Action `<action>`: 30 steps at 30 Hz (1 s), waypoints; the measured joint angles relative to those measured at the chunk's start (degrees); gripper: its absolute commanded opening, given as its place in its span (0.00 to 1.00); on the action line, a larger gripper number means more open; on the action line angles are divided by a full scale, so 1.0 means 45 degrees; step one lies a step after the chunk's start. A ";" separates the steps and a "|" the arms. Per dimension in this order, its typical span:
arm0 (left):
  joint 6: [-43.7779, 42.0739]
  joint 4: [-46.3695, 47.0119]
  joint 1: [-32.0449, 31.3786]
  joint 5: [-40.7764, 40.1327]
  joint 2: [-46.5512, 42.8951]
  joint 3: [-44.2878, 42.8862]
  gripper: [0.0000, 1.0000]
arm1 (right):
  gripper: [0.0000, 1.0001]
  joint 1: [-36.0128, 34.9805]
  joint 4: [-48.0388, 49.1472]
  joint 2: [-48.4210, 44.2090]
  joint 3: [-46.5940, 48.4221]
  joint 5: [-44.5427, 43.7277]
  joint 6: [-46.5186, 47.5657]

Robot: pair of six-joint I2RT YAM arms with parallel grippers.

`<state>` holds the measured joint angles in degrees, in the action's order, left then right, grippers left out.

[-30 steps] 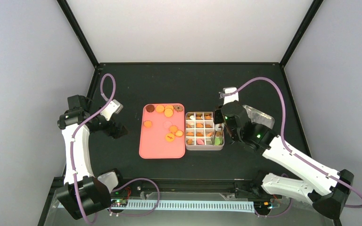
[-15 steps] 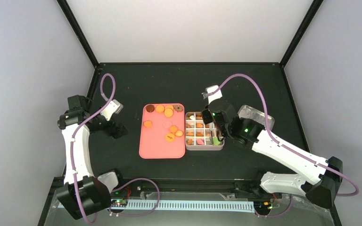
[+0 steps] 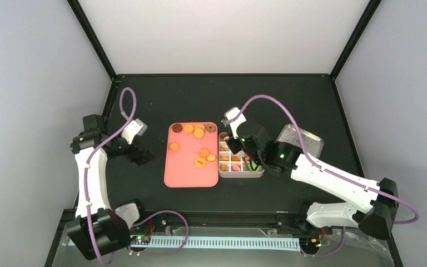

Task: Pack the cookies
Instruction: Move the fake cookies to the packing box, then pass from the right arm to the left

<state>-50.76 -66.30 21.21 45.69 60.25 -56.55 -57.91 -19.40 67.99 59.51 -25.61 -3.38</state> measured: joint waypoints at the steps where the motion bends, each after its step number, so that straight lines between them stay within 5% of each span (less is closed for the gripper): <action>1: 0.0000 0.0000 -0.0015 0.0083 0.0000 0.0053 0.99 | 0.05 -0.0005 -0.0024 0.0029 0.0034 0.0044 0.0029; 10: -0.0015 -0.0112 -0.0894 0.1360 -0.0058 0.0194 0.99 | 0.09 -0.0019 -0.0495 -0.0223 0.1642 0.0661 -0.0185; 20: 0.0787 -0.0044 -0.4323 0.3871 -0.0350 0.0180 0.99 | 0.09 -0.0029 0.1608 -0.1015 0.1831 0.3517 -0.1219; 30: 0.0699 -0.0389 -0.6664 0.5532 0.0112 0.0160 0.82 | 0.09 -0.0044 0.3478 -0.0869 0.1617 0.6275 -0.2628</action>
<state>-47.62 -68.05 -8.78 70.59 60.75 -55.83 -58.11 -3.75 64.07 66.78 2.63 -15.20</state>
